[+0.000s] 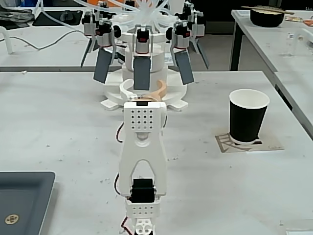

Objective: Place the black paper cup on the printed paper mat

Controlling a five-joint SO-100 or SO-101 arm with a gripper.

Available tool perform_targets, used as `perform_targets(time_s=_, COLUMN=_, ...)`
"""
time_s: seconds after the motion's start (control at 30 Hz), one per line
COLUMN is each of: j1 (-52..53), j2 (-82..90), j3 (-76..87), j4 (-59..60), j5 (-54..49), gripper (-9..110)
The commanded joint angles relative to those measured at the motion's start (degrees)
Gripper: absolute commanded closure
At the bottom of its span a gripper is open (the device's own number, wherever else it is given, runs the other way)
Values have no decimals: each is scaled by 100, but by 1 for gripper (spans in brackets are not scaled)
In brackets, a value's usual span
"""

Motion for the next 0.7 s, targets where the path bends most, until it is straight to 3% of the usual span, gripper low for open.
perform_targets(time_s=0.0, j1=18, j2=-79, j3=-457, j4=35, j5=0, gripper=86)
perform_targets(time_s=0.67, j1=18, j2=-580, j3=-870, j4=-79, j5=202, gripper=90)
